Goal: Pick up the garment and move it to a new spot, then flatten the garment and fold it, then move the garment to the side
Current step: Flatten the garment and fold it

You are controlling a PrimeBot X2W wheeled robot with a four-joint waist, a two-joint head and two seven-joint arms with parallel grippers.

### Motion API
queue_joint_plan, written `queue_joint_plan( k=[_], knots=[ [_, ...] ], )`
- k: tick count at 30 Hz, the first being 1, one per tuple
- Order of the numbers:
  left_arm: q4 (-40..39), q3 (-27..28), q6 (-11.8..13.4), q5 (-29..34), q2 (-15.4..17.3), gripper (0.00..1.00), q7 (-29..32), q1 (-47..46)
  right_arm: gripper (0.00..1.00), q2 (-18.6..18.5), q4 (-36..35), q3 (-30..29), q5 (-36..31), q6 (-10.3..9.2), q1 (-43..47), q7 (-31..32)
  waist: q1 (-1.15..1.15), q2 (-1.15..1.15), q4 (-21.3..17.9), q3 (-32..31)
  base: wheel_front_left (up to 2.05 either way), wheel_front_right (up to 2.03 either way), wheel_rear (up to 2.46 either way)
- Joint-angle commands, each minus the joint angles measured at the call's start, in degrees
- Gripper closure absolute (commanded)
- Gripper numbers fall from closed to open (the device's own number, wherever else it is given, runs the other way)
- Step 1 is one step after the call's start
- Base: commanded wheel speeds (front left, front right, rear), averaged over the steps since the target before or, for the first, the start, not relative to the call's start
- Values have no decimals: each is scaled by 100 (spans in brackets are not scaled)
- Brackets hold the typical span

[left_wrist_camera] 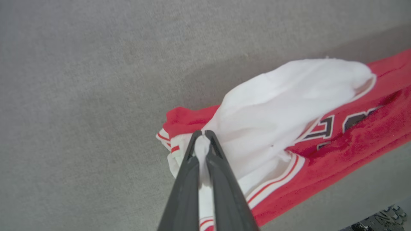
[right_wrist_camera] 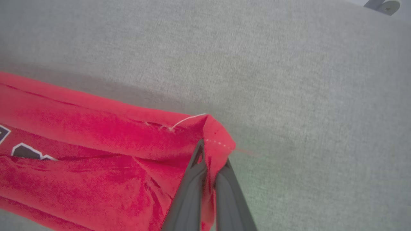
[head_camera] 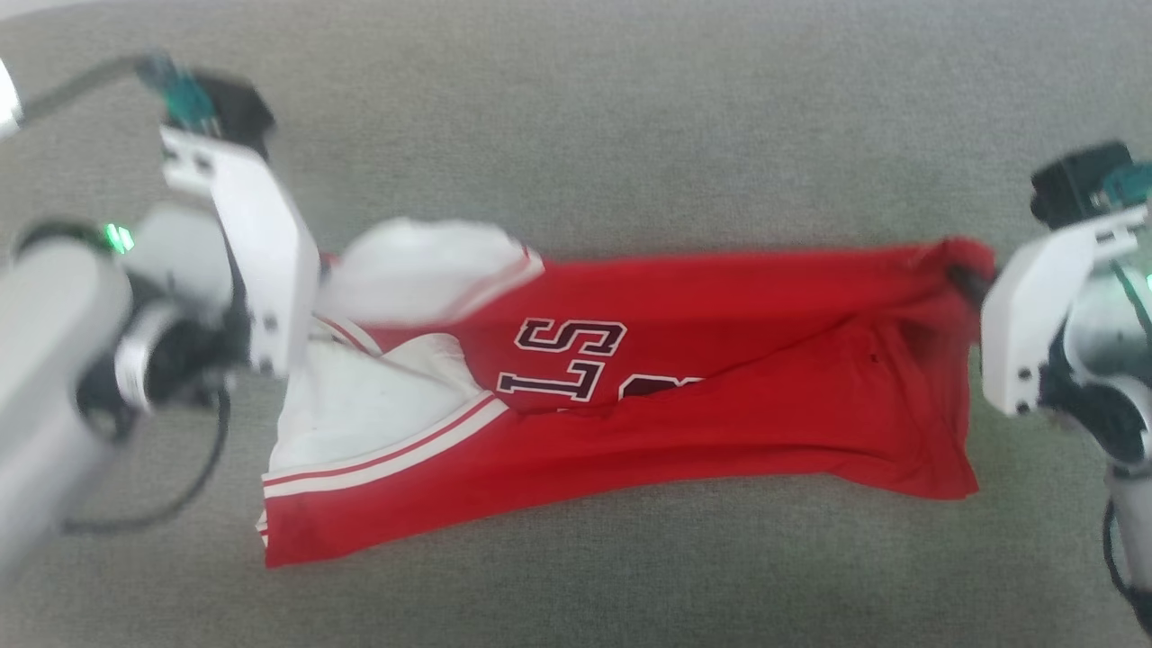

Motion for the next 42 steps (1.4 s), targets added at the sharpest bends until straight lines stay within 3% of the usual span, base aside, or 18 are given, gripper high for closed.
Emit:
queue_joint_plan(
  k=[1,6,10,11,12,13,14,20,28,35,42],
  knots=[
    [-221,-22,133,-70,104,100,-34,250,100,-15,-106,-88,81,-1,217,90,0,0,48,-60,0,0,0],
    [-679,-68,424,-239,319,100,-183,948,100,-25,-331,-164,251,-1,828,358,0,0,85,-127,0,0,0],
    [-472,-77,350,-397,253,99,-441,1329,100,116,-188,-221,301,-1,1068,300,0,0,96,-189,0,0,0],
    [-371,-80,302,-421,206,76,-510,1386,93,141,-143,-238,276,-1,1069,251,0,0,97,-212,0,0,0],
    [-253,-94,248,-430,169,62,-575,1435,59,161,-87,-239,254,-1,1058,208,0,0,95,-240,0,0,0],
    [-127,-99,193,-431,126,33,-651,1479,45,199,-21,-223,255,-1,1050,173,0,0,90,-275,0,0,0],
    [14,-78,156,-471,69,0,-723,1524,0,223,30,-195,246,-1,1037,167,0,0,86,-313,0,0,0],
    [518,13,-129,-568,-163,0,-1150,1723,0,331,157,-82,399,-1,965,182,0,0,75,-585,0,0,0],
    [582,257,-371,-380,-118,0,-2115,1987,0,307,-9,-137,616,0,1076,309,0,0,123,-859,0,0,0],
    [614,653,-537,-35,-147,0,-3867,2444,0,243,133,-420,679,0,1228,608,0,0,254,-1072,0,0,0],
    [819,1056,-448,118,-262,0,-5385,2943,0,206,530,-667,562,0,1250,679,0,0,408,-1100,0,0,0]
  ],
)
